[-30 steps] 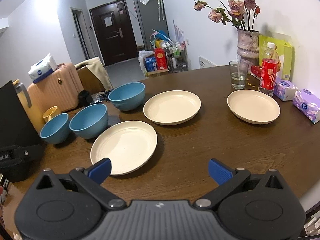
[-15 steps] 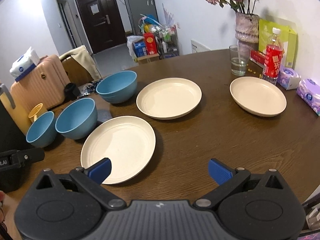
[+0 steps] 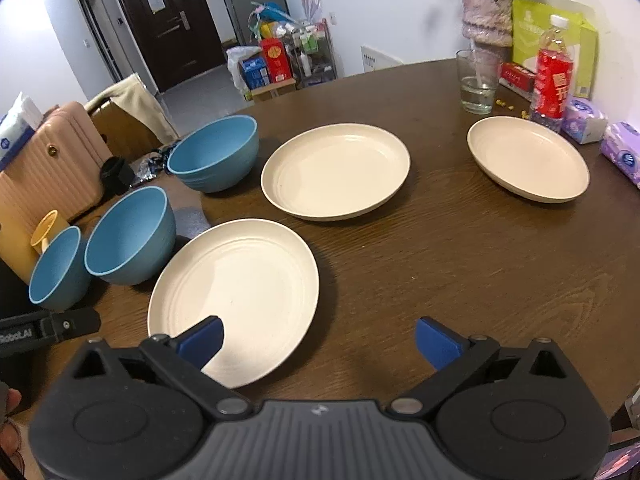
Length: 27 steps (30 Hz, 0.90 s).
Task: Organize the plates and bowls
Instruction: 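Move the left tool toward a large cream plate while the right tool approaches another cream plate, then close the left gripper on the cream plate rim while the right gripper closes on another plate rim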
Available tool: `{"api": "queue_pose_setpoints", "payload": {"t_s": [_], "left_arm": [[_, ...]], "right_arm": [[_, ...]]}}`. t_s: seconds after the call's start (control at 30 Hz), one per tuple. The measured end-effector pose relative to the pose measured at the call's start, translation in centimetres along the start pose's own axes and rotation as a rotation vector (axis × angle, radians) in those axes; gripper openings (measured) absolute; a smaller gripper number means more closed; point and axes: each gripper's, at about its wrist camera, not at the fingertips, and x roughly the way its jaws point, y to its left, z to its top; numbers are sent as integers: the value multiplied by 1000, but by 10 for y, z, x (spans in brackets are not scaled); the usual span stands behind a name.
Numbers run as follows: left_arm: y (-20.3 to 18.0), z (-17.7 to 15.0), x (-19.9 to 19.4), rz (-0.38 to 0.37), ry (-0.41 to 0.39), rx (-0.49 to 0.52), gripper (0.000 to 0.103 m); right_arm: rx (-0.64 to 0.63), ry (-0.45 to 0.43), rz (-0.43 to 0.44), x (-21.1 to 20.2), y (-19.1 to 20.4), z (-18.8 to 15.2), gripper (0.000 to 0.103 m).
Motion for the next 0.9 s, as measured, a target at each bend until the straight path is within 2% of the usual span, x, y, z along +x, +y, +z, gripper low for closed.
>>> {"api": "queue_pose_setpoints", "payload": {"t_s": [0.1, 0.2, 0.27, 0.33, 0.5, 0.63, 0.77, 0.83, 0.9], "left_arm": [[5, 9, 16, 5, 41, -21, 103], [4, 14, 28, 15, 65, -23, 103], [4, 18, 36, 21, 78, -29, 103], [3, 20, 44, 33, 92, -41, 102], [1, 24, 64, 50, 135, -88, 93], [-7, 25, 76, 71, 154, -88, 85], [-12, 25, 90, 88, 178, -103, 77], [-14, 25, 96, 91, 191, -109, 71], [-15, 25, 100, 96, 198, -115, 70]], "right_arm": [[1, 28, 10, 13, 1, 11, 96], [-3, 55, 23, 25, 2, 20, 85], [-10, 70, 25, 34, 2, 25, 84], [-15, 82, 32, 44, 3, 30, 79], [-11, 103, 53, 68, 0, 40, 72], [-14, 145, 61, 89, -7, 46, 64], [-16, 181, 70, 108, -13, 50, 60], [-17, 194, 83, 114, -14, 50, 55], [-19, 207, 94, 121, -15, 51, 52]]}}
